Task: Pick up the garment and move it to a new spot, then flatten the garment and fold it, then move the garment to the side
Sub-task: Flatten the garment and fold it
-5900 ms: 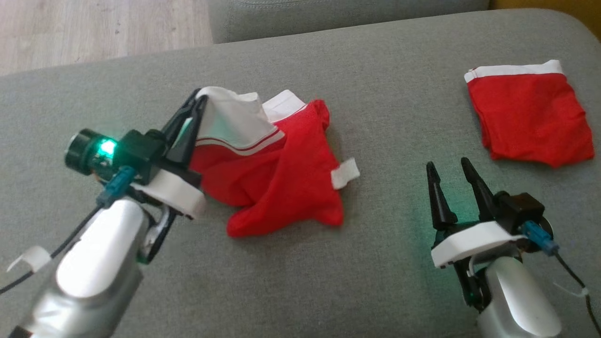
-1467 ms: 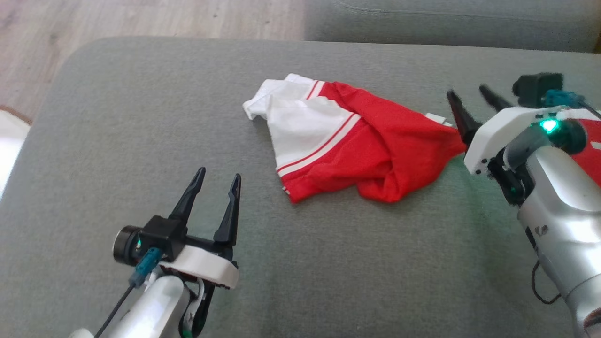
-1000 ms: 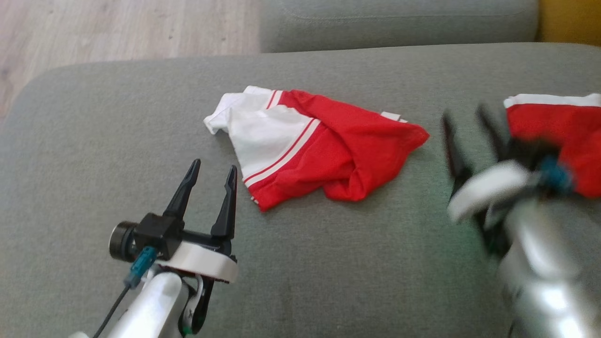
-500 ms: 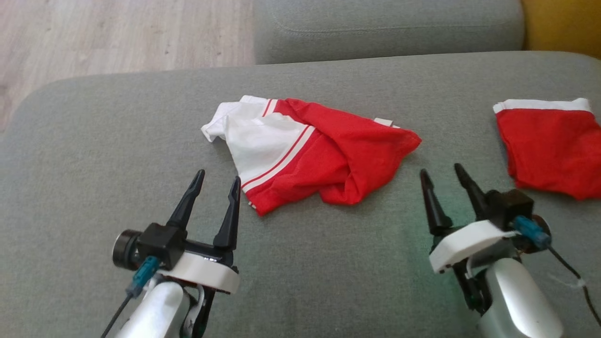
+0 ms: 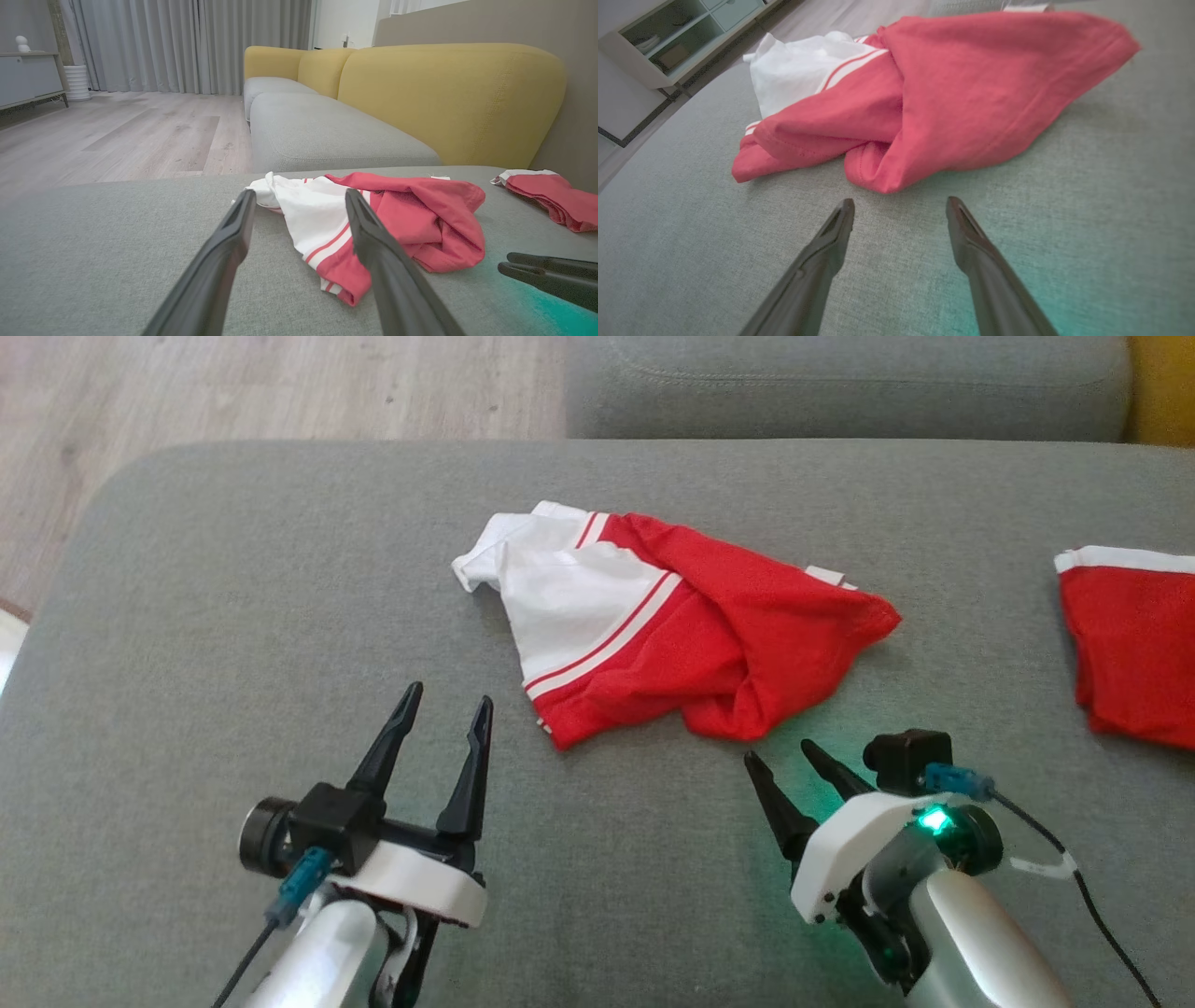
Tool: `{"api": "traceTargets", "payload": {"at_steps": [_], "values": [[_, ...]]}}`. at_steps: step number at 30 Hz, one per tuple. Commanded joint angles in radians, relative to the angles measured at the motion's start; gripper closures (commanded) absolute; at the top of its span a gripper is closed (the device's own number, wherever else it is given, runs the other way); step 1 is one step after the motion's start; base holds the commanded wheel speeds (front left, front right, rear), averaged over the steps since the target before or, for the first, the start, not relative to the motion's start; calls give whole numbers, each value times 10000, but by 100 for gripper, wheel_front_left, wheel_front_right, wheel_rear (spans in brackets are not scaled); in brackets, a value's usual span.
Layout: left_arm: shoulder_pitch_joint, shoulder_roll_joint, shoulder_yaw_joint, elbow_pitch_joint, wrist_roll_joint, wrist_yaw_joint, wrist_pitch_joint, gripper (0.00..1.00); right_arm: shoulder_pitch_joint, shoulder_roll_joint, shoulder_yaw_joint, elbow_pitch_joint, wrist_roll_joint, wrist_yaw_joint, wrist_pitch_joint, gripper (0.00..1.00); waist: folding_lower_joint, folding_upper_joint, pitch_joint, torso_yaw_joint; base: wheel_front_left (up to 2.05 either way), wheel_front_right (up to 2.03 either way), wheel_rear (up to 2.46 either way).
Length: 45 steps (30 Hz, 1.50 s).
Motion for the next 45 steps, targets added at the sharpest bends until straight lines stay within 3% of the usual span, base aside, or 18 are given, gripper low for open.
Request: {"api": "traceTargets", "payload": {"at_steps": [1, 17, 18, 19, 26, 33, 38, 45], "values": [[-438, 35, 304, -237, 115, -20, -95, 0, -508, 89, 221, -199, 143, -7, 8, 0, 0, 0, 80, 112, 0, 0, 0], [-756, -209, 358, -46, 264, -180, -95, 0, -1998, 90, 462, 2137, 2590, -7, -649, 0, 0, 0, 578, 695, 0, 0, 0], [-770, -220, 372, -40, 280, -184, -95, 0, -2081, 91, 511, 2278, 2580, -7, -725, 29, 0, 0, 601, 696, 0, 0, 0], [-782, -232, 386, -31, 296, -185, -95, 0, -2168, 91, 565, 2423, 2524, -7, -795, 100, 0, 0, 619, 688, 0, 0, 0], [-816, -267, 494, 36, 360, -200, -95, 0, -2570, 91, 863, 2907, 1935, -7, -1173, 100, 0, 0, 550, 461, 0, 0, 0], [-631, -301, 684, 56, 399, -201, -95, 0, -2727, -45, 545, 2858, 307, -7, -964, 100, 0, 0, 72, 27, 0, 0, 0], [-429, -371, 774, 61, 419, -218, -95, 0, -2869, -837, 386, 1803, -515, -7, -86, 100, 0, 0, -291, -167, 0, 0, 0], [-175, -434, 890, 49, 467, -231, -95, 0, -3166, -2381, 836, -467, -828, -7, 2113, 100, 0, 0, -706, -248, 0, 0, 0]]}}
